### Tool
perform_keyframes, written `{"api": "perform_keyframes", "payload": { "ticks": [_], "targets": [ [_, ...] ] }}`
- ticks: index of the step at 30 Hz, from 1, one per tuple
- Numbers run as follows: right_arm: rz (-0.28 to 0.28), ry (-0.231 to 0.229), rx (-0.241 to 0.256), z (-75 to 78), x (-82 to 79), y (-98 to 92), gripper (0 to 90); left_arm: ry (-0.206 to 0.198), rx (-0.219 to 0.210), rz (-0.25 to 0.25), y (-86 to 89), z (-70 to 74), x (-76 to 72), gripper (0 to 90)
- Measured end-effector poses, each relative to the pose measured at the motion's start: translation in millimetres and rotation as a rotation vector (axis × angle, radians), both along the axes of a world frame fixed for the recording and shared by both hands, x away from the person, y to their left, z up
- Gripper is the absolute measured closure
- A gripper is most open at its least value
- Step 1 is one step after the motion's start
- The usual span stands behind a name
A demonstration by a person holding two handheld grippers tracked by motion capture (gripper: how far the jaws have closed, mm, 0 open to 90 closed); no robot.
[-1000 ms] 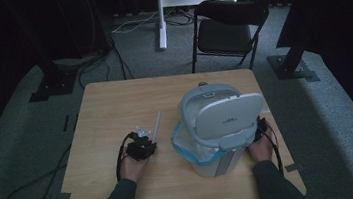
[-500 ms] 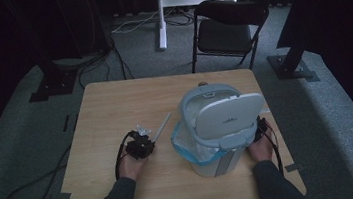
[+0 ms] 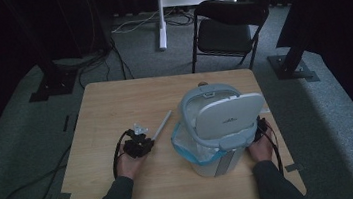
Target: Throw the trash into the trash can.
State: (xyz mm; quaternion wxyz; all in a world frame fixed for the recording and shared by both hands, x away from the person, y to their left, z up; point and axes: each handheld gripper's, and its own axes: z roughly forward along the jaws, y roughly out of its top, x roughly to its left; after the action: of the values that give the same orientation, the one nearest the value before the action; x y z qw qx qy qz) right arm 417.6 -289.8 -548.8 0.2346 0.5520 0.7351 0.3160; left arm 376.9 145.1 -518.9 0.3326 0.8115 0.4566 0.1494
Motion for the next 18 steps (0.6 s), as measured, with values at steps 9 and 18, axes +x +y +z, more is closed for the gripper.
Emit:
{"api": "perform_keyframes", "payload": {
  "ticks": [9, 18],
  "targets": [
    [0.0, 0.0, 0.001, 0.0, 0.0, 0.0, 13.2, -0.057, -0.031, -0.011, 4.1, 17.8, -4.0, 79.4],
    [0.0, 0.0, 0.0, 0.0, 0.0, 0.0, 13.2, -0.13, -0.074, -0.03, 7.2, 45.8, -9.4, 79.4]
  ]
}}
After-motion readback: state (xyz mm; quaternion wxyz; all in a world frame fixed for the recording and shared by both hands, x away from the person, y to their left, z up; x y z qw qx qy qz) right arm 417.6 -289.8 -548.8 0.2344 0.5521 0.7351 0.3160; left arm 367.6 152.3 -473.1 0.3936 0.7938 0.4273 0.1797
